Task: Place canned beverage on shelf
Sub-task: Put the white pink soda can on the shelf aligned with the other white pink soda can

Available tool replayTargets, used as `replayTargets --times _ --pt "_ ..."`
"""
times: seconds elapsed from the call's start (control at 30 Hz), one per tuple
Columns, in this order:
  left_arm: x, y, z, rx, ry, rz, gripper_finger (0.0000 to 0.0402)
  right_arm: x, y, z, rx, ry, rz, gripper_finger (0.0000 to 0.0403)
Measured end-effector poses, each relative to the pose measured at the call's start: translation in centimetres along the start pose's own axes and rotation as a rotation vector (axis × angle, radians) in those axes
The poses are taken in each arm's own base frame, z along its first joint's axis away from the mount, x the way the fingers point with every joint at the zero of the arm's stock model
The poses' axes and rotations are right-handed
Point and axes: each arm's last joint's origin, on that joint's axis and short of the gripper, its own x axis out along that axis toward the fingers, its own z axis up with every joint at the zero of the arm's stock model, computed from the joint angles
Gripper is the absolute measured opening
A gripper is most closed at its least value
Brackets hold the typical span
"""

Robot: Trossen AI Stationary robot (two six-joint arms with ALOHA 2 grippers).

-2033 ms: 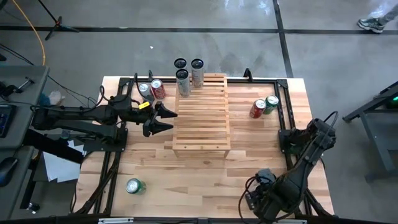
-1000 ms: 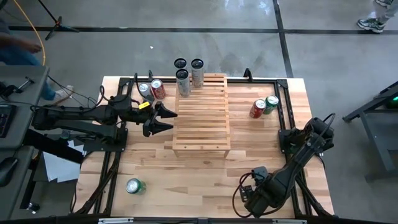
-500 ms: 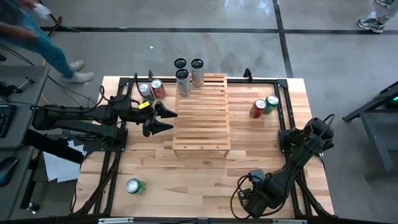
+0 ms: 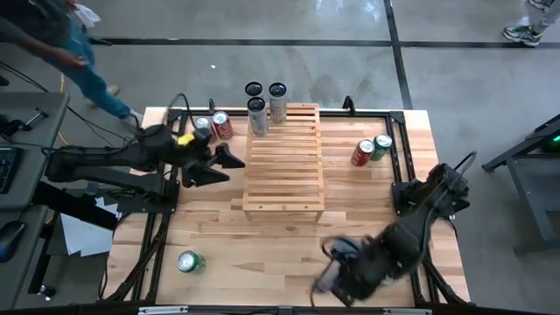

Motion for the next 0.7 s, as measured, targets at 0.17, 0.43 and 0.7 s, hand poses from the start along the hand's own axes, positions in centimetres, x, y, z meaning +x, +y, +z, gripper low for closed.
replayTargets --times 0.17,0.43,0.7 --pt "1.1 -3.3 1.9 0.224 0.03 0.024 0.0381 -3.1 0.1 5.0 -0.138 -0.169 0.079 0.0236" --pt "4.9 -3.1 0.7 0.438 0.324 0.207 0.0381 -5.5 -1.1 12.3 -0.324 -0.362 0.14 0.0236" --pt "8.4 -1.2 -1.3 0.276 0.473 0.149 0.0381 -5.8 -2.8 15.9 -0.442 -0.392 0.11 0.0236"
